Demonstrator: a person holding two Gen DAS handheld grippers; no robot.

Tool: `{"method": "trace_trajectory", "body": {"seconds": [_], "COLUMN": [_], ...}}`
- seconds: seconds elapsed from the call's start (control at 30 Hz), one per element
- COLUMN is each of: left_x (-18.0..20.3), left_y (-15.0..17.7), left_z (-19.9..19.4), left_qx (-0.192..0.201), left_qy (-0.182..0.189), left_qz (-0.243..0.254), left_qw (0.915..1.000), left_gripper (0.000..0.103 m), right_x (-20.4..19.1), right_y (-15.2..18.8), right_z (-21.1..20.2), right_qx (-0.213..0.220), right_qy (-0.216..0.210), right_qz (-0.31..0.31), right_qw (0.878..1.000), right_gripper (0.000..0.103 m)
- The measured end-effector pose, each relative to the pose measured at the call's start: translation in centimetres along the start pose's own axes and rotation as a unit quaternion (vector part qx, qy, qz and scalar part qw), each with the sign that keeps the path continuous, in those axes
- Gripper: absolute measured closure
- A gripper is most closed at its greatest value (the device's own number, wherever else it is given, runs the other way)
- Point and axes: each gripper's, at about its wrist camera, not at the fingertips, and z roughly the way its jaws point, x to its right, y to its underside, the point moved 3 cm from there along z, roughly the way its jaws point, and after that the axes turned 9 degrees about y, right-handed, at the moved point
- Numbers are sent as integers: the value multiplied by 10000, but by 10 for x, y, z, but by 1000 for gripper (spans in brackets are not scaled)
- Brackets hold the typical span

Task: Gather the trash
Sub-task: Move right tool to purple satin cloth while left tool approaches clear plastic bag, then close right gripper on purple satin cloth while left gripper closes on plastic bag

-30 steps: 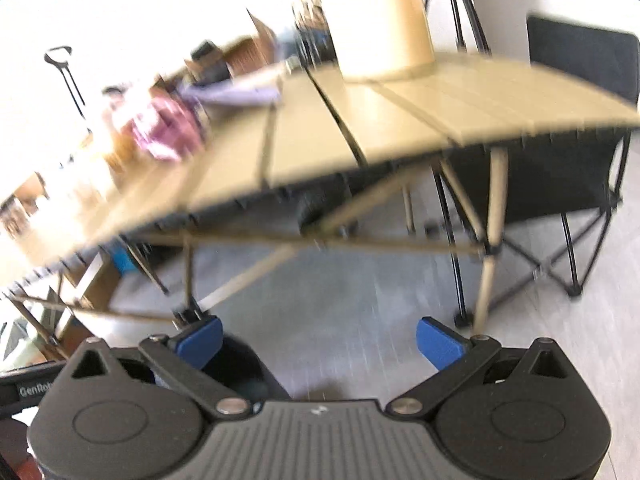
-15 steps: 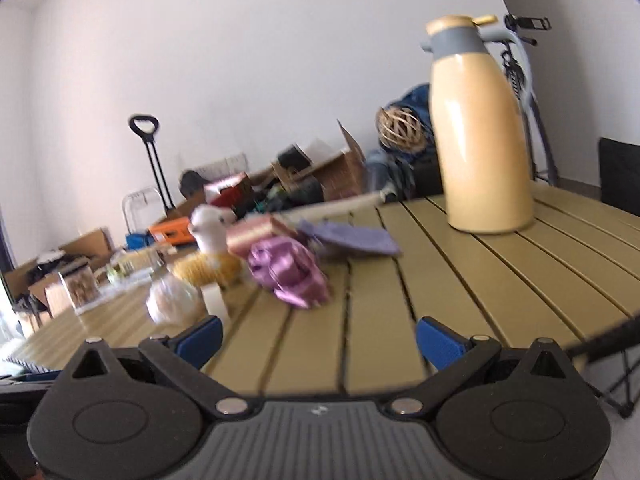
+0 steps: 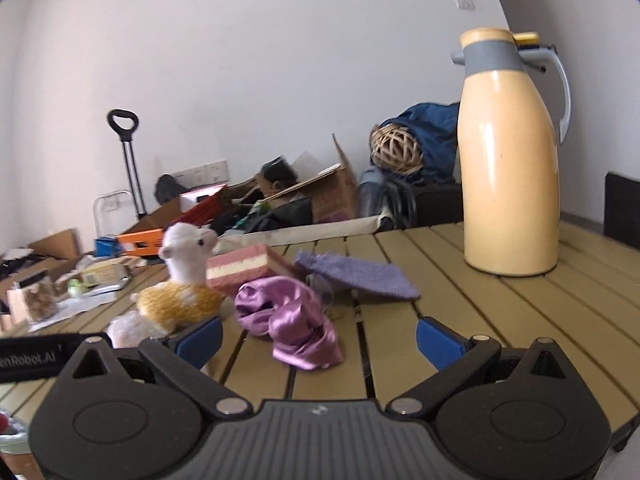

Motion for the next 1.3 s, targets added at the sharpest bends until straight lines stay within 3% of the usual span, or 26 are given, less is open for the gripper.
{"method": "trace_trajectory", "body": {"seconds": [0.3, 0.4, 0.6, 0.73, 0.83, 1.3], "left_x": [-13, -12, -11, -11, -13, -21], "left_y": [-16, -13, -10, -8, -7, -21], "left_z": [45, 59, 83, 93, 94, 65], "left_qx": [-105, -233, -523, -705, -669, -154], "left_qy": [-105, -62, 105, 260, 230, -42], "left_qz": [-212, -257, -433, -537, -589, -488], "left_qw": [9997, 9994, 9976, 9957, 9958, 9987], "left_gripper": [0, 5, 24, 50, 57, 59], "right_x": [-20, -25, -24, -24, -27, -36], "right_y": [-5, -5, -13, -16, -16, -16], "right_z": [41, 53, 71, 79, 86, 103], "right_qx": [-265, -327, -482, -557, -670, -992], "right_qy": [-6, 41, 118, 193, 220, 121], "right_qz": [-90, -109, 38, -70, -207, -522], "right_qw": [9996, 9994, 9988, 9982, 9973, 9936], "right_gripper": [0, 0, 0, 0, 0, 0]}}
